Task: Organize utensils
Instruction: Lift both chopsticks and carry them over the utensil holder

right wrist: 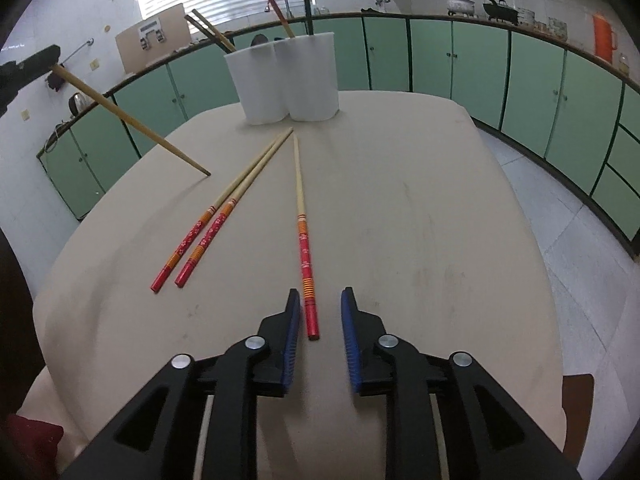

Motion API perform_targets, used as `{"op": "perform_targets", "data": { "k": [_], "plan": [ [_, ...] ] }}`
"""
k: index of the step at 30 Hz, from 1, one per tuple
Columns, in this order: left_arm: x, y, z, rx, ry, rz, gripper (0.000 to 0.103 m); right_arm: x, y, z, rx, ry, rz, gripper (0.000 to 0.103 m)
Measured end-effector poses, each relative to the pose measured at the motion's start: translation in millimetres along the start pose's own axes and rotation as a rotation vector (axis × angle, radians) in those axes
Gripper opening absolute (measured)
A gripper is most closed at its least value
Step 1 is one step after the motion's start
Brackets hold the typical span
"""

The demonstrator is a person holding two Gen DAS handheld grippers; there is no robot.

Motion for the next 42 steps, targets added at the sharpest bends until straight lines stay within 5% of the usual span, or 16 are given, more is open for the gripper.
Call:
{"op": "perform_targets", "data": {
  "k": [4, 7, 24, 42],
  "plan": [
    [-1, -3, -2, 0.002, -0.003, -0.007, 0.006, -1, -1, 2, -0.029, -0.003, -0.049, 0.024],
    [-2, -4, -3, 0.001, -0.005, -0.006, 0.006, -2, -6, 4, -0.042, -0.005, -0.085, 0.007],
    [-4, -4, -3, -0.007, -0.005, -0.013, 0.006, 102, -31, -50, 0.010, 0.194, -0.110, 0.006],
    [-6, -3, -4, -0.009, -0.002, -0.007, 0.006, 112, -29, -52, 0.040, 0.223, -0.072, 0.006]
  ]
}}
Point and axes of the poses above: each gripper's, at about its wrist camera, not at the fingertips, and z roughly the way its jaws point, y to its right, x to its top, the point moved 9 cm from there along z, roughly the way its jaws point, and after that the axes turned 12 degrees about y, right-handed, at the moved point
